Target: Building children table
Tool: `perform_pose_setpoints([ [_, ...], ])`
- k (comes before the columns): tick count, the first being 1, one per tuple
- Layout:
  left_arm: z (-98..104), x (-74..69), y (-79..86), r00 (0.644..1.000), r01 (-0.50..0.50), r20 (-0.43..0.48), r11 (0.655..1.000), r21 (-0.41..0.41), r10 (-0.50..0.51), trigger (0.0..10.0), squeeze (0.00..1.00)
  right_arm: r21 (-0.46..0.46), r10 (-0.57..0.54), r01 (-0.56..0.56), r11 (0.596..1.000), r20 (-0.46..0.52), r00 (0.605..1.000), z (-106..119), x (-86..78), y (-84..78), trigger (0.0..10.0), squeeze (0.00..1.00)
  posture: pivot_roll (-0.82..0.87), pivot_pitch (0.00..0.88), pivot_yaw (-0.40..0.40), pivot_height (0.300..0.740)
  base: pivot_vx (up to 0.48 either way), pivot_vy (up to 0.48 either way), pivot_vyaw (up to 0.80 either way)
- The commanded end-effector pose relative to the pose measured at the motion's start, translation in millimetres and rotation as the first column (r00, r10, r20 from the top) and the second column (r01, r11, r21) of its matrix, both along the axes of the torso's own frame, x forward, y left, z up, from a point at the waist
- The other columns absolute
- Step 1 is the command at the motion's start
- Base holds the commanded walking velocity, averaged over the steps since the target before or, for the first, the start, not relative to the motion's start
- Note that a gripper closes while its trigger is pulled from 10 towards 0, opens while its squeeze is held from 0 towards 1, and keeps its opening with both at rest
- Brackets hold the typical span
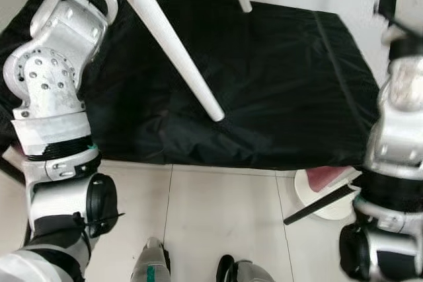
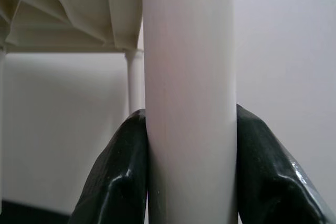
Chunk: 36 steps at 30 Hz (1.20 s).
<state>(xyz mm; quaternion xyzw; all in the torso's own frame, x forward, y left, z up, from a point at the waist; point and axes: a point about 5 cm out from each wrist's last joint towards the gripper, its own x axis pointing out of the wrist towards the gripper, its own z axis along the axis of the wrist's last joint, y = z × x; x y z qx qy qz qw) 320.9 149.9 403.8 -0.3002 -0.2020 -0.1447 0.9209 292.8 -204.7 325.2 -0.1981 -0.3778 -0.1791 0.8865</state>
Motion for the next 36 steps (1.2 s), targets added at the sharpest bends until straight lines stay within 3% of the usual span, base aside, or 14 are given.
perform_pose_setpoints([
  [1,37,-29.3,5.9,0.939,0.163,0.311,0.986,-0.035,-0.145,0.0,0.0,0.121,0.043,-0.016,0.993,-0.225,0.973,-48,19.5,-10.2,0.0,0.0,0.19,0.154,0.001,0.74,0.0,0.0,0.0],
  [5,31,-30.1,-11.1,0.936,0.226,0.276,0.974,0.003,-0.218,0.0,0.0,0.242,0.24,-0.168,0.956,-0.312,0.919,-82,38.9,18.1,0.0,0.0,0.19,0.155,0.005,0.74,0.0,0.0,0.0],
  [7,23,-29.4,-16.1,0.942,0.235,0.242,0.972,0.012,-0.231,0.0,0.0,0.3,0.387,-0.287,0.91,-0.363,0.848,-92,51.9,41.0,0.0,0.0,0.19,0.157,0.01,0.74,0.0,0.0,0.0],
  [8,23,-29.4,-16.1,0.942,0.235,0.242,0.972,0.012,-0.231,0.0,0.0,0.3,0.387,-0.287,0.91,-0.363,0.848,-92,51.9,41.0,0.0,0.0,0.19,0.157,0.01,0.74,0.0,0.0,0.0],
  [10,16,-30.6,-18.0,0.947,0.235,0.219,0.972,0.019,-0.233,0.0,0.0,0.35,0.51,-0.387,0.853,-0.401,0.761,-102,65.1,64.6,0.0,0.0,0.2,0.163,0.003,0.74,0.0,0.0,0.0],
  [11,16,-30.6,-18.0,0.947,0.235,0.219,0.972,0.019,-0.233,0.0,0.0,0.35,0.51,-0.387,0.853,-0.401,0.761,-102,65.1,64.6,0.0,0.0,0.2,0.163,0.003,0.74,0.0,0.0,0.0],
  [13,13,-31.8,-16.9,0.953,0.221,0.205,0.975,0.029,-0.222,0.0,0.0,0.392,0.577,-0.431,0.813,-0.432,0.694,-110,73.6,78.3,0.0,0.0,0.2,0.163,0.003,0.74,0.0,0.0,0.0],
  [17,8,-33.2,-14.6,0.959,0.205,0.191,0.978,0.034,-0.208,0.0,0.0,0.387,0.598,-0.458,0.8,-0.458,0.658,-114,79.3,88.6,0.0,0.0,0.21,0.169,-0.012,0.74,0.0,0.0,0.0],
  [18,3,-35.6,-11.9,0.964,0.193,0.176,0.98,0.043,-0.197,0.0,0.0,0.408,0.644,-0.498,0.765,-0.476,0.598,-118,84.1,102.2,0.0,0.0,0.21,0.171,-0.018,0.74,0.0,0.0,0.0],
  [19,3,-35.6,-11.9,0.964,0.193,0.176,0.98,0.043,-0.197,0.0,0.0,0.408,0.644,-0.498,0.765,-0.476,0.598,-118,84.1,102.2,0.0,0.0,0.21,0.171,-0.018,0.74,0.0,0.0,0.0],
  [22,-7,-41.2,-7.7,0.976,0.16,0.144,0.986,0.051,-0.166,0.0,0.0,0.384,0.716,-0.622,0.682,-0.522,0.463,-121,88.8,140.2,0.0,0.0,0.23,0.178,-0.033,0.74,0.0,0.0,0.0],
  [31,-11,-41.1,-8.6,0.98,0.146,0.123,0.986,0.079,-0.155,0.0,0.0,0.419,0.753,-0.644,0.641,-0.508,0.419,-119,93.7,149.0,0.0,0.0,0.23,0.185,-0.037,0.74,0.0,0.0,0.0],
  [32,-17,-37.3,-10.5,0.984,0.146,0.087,0.983,0.109,-0.155,10.0,0.0,0.424,0.756,-0.643,0.638,-0.504,0.418,-121,94.2,146.3,10.0,0.0,0.23,0.187,-0.033,0.74,0.0,0.0,0.0],
  [36,-26,-31.3,-13.4,0.988,0.147,0.035,0.978,0.146,-0.153,10.0,0.0,0.422,0.753,-0.641,0.641,-0.504,0.422,-125,93.9,140.1,10.0,0.0,0.22,0.187,-0.026,0.74,0.0,0.0,0.0],
])
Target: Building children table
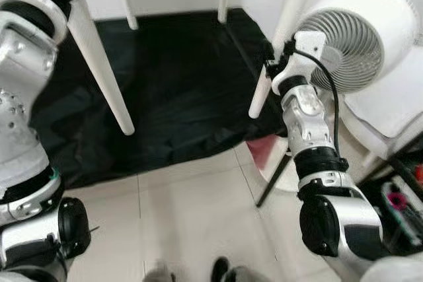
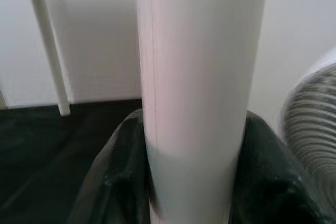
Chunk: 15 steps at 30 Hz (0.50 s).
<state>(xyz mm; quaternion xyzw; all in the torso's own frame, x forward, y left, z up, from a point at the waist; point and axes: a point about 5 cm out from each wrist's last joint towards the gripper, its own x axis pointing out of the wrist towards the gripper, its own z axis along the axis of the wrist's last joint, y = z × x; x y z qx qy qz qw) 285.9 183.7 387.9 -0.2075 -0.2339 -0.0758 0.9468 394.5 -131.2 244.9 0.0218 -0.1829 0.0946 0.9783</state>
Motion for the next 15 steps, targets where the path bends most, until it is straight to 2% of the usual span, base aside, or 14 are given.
perform_pose_setpoints([
  [1,-15,5.8,-49.3,0.94,0.34,-0.029,0.94,-0.005,-0.34,10.0,0.83,-0.079,0.291,-0.311,0.947,-0.195,0.937,-46,-7.7,62.3,10.0,1.0,0.21,0.186,-0.023,0.74,0.0,0.0,0.0],
  [3,-17,6.2,-50.6,0.938,0.345,-0.034,0.939,-0.01,-0.345,10.0,0.83,-0.074,0.289,-0.308,0.949,-0.193,0.938,-48,-7.1,59.6,10.0,1.0,0.21,0.186,-0.022,0.74,0.0,0.0,0.0],
  [4,-19,7.0,-51.7,0.938,0.343,-0.042,0.939,-0.003,-0.343,10.0,1.0,-0.066,0.286,-0.303,0.951,-0.19,0.939,-49,-6.6,57.0,10.0,1.0,0.21,0.186,-0.022,0.74,0.0,0.0,0.0],
  [9,-25,9.5,-55.8,0.935,0.352,-0.064,0.935,0.04,-0.349,10.0,1.0,-0.058,0.276,-0.29,0.955,-0.181,0.944,-49,-5.0,49.1,10.0,1.0,0.2,0.186,-0.02,0.74,0.0,0.0,0.0],
  [15,-28,12.0,-56.8,0.929,0.366,-0.075,0.93,0.039,-0.363,10.0,1.0,-0.054,0.266,-0.279,0.959,-0.173,0.948,-47,-3.4,45.0,10.0,1.0,0.19,0.188,-0.015,0.74,0.0,0.0,0.0],
])
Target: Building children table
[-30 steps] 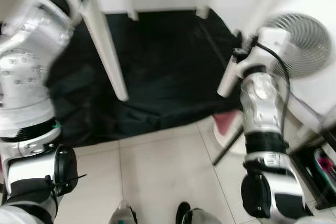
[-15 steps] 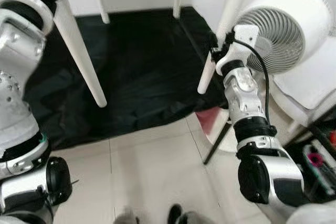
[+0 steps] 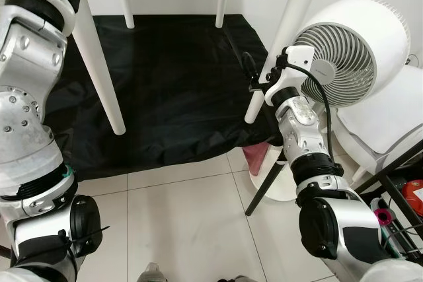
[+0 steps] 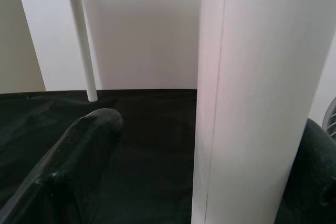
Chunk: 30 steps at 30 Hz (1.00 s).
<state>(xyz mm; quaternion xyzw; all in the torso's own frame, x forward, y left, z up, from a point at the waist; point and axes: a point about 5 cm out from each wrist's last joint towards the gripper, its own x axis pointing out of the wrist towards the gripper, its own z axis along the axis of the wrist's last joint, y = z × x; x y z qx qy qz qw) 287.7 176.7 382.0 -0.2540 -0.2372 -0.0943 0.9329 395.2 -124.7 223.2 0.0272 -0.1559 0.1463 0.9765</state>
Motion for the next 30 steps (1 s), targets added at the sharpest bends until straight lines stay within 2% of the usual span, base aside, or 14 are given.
perform_pose_setpoints([
  [1,-24,12.2,-49.6,0.947,0.319,-0.089,0.939,0.128,-0.31,10.0,1.0,-0.054,0.166,-0.173,0.984,-0.115,0.979,-24,-3.4,36.9,10.0,1.0,0.19,0.188,-0.015,0.74,0.0,0.0,0.0],
  [10,-33,14.7,-49.3,0.939,0.338,-0.118,0.927,0.164,-0.322,10.0,1.0,-0.074,0.125,-0.13,0.989,-0.073,0.989,-21,-3.0,30.3,10.0,1.0,0.19,0.19,-0.017,0.74,0.0,0.0,0.0],
  [11,-45,12.1,-52.7,0.931,0.358,-0.153,0.909,0.214,-0.331,10.0,0.0,-0.058,0.129,-0.132,0.99,-0.047,0.99,-23,-7.3,27.8,10.0,0.0,0.19,0.187,-0.021,0.74,0.0,0.0,0.0],
  [12,-56,9.7,-55.2,0.923,0.377,-0.182,0.894,0.241,-0.34,10.0,0.0,-0.043,0.132,-0.133,0.99,-0.022,0.991,-25,-11.4,25.4,10.0,0.0,0.19,0.187,-0.021,0.74,0.0,0.0,0.0],
  [14,-63,8.0,-56.8,0.917,0.39,-0.2,0.884,0.257,-0.346,10.0,0.0,-0.033,0.134,-0.134,0.99,-0.005,0.991,-26,-14.3,23.8,10.0,0.0,0.19,0.187,-0.021,0.74,0.0,0.0,0.0],
  [15,-63,8.0,-56.8,0.917,0.39,-0.2,0.884,0.257,-0.346,10.0,0.0,-0.033,0.134,-0.134,0.99,-0.005,0.991,-26,-14.3,23.8,10.0,0.0,0.19,0.187,-0.021,0.74,0.0,0.0,0.0],
  [16,-77,9.1,-56.2,0.912,0.388,-0.247,0.884,0.26,-0.328,10.0,0.0,-0.036,0.123,-0.123,0.992,-0.009,0.992,-32,-17.6,19.7,10.0,0.0,0.19,0.186,-0.021,0.74,0.0,0.0,0.0],
  [17,-77,9.1,-56.2,0.912,0.388,-0.247,0.884,0.26,-0.328,10.0,0.0,-0.036,0.123,-0.123,0.992,-0.009,0.992,-32,-17.6,19.7,10.0,0.0,0.19,0.186,-0.021,0.74,0.0,0.0,0.0],
  [20,-99,13.5,-52.4,0.907,0.371,-0.31,0.889,0.268,-0.285,10.0,0.0,-0.046,0.108,-0.109,0.993,-0.026,0.994,-39,-20.3,13.3,10.0,0.0,0.19,0.188,-0.024,0.74,0.0,0.0,0.0],
  [25,-117,15.8,-48.0,0.899,0.363,-0.359,0.887,0.286,-0.253,10.0,0.0,-0.045,0.101,-0.102,0.994,-0.021,0.995,-40,-21.6,4.7,10.0,0.0,0.19,0.186,-0.025,0.74,0.0,0.0,0.0],
  [30,-121,14.9,-46.5,0.902,0.351,-0.363,0.886,0.303,-0.233,10.0,0.0,-0.052,0.09,-0.09,0.995,-0.004,0.996,-39,-23.3,0.9,10.0,0.0,0.19,0.186,-0.026,0.74,0.0,0.0,0.0],
])
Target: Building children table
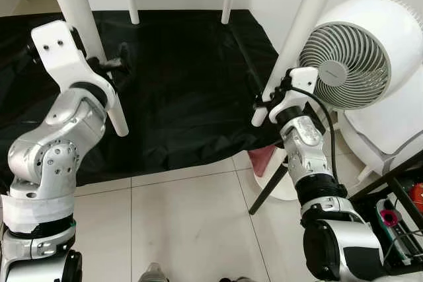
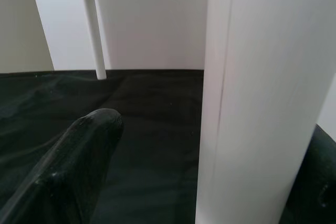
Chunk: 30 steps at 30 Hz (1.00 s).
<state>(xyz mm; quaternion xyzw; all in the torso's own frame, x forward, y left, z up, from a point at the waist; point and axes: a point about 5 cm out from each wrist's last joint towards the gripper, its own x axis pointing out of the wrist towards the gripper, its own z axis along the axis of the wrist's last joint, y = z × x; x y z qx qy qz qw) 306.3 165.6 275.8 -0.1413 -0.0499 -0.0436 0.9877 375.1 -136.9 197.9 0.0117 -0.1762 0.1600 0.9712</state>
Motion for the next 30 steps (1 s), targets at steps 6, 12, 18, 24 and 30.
perform_pose_setpoints([
  [6,-34,-6.3,-26.4,0.97,0.23,0.058,0.968,0.104,-0.236,10.0,0.0,-0.041,0.049,-0.046,0.998,0.056,0.997,-18,-24.4,3.5,10.0,0.0,0.19,0.182,-0.032,0.74,0.0,0.0,0.0],
  [12,-43,-5.0,-24.6,0.976,0.211,0.036,0.972,0.105,-0.215,10.0,0.0,-0.034,0.032,-0.031,0.999,0.034,0.999,-27,-30.1,1.0,10.0,0.0,0.18,0.178,-0.03,0.74,0.0,0.0,0.0],
  [18,-44,-5.8,-21.3,0.979,0.164,0.095,0.975,0.147,-0.179,10.0,0.0,-0.036,0.011,-0.009,0.999,0.045,0.999,-29,-33.7,-1.2,10.0,0.0,0.18,0.169,-0.025,0.74,0.0,0.0,0.0],
  [24,-57,-11.2,-13.9,0.983,0.08,0.146,0.977,0.196,-0.11,10.0,0.0,-0.051,0.0,0.003,0.999,0.053,0.999,-36,-45.7,-1.4,10.0,0.0,0.18,0.163,-0.022,0.74,0.0,0.0,0.0],
  [30,-67,-19.7,-7.4,0.981,0.032,0.18,0.977,0.212,-0.071,10.0,0.0,-0.068,0.0,0.003,0.998,0.038,0.999,-43,-53.9,-2.8,10.0,0.0,0.18,0.157,-0.028,0.74,0.0,0.0,0.0],
])
